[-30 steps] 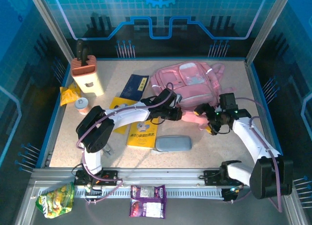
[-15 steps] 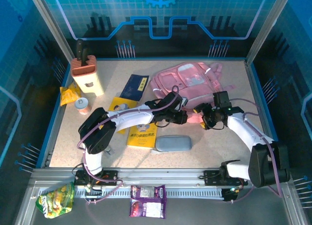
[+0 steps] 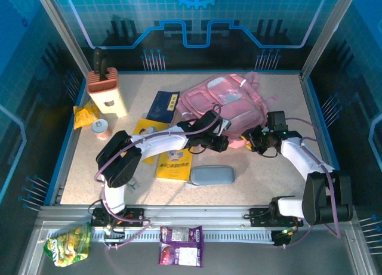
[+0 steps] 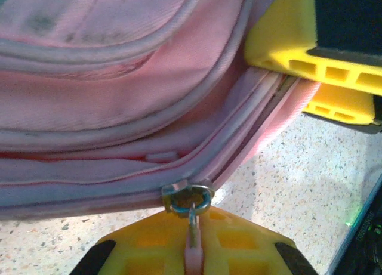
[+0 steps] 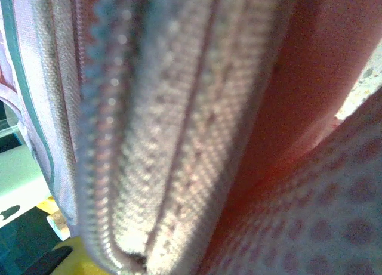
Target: Pack the student bag
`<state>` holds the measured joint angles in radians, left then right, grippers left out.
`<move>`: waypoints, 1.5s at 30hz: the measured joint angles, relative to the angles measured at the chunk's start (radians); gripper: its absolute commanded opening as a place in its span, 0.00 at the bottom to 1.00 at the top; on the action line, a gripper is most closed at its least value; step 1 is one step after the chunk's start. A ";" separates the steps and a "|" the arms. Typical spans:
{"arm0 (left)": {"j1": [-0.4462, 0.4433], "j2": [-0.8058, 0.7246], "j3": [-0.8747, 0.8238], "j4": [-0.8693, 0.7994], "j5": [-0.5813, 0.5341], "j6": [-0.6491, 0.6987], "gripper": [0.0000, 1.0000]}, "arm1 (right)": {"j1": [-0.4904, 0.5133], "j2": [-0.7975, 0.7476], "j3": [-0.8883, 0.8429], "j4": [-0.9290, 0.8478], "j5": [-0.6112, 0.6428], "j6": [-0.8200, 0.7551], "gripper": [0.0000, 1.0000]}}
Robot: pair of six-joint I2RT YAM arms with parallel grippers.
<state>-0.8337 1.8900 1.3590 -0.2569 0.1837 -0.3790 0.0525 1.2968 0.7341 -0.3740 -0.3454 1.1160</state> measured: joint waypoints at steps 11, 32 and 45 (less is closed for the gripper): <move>0.146 0.013 0.000 -0.053 0.061 0.147 0.00 | -0.161 -0.006 0.022 -0.038 -0.029 -0.128 0.11; 0.271 0.264 0.377 -0.148 0.010 0.089 0.07 | 0.068 -0.164 -0.080 -0.005 0.147 -0.017 0.42; 0.295 0.218 0.372 -0.212 -0.060 0.089 0.52 | 0.271 -0.144 -0.114 0.114 0.180 0.077 0.79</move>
<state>-0.5385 2.1082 1.7313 -0.4690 0.1238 -0.2897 0.3233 1.1530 0.6197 -0.2596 -0.1650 1.1934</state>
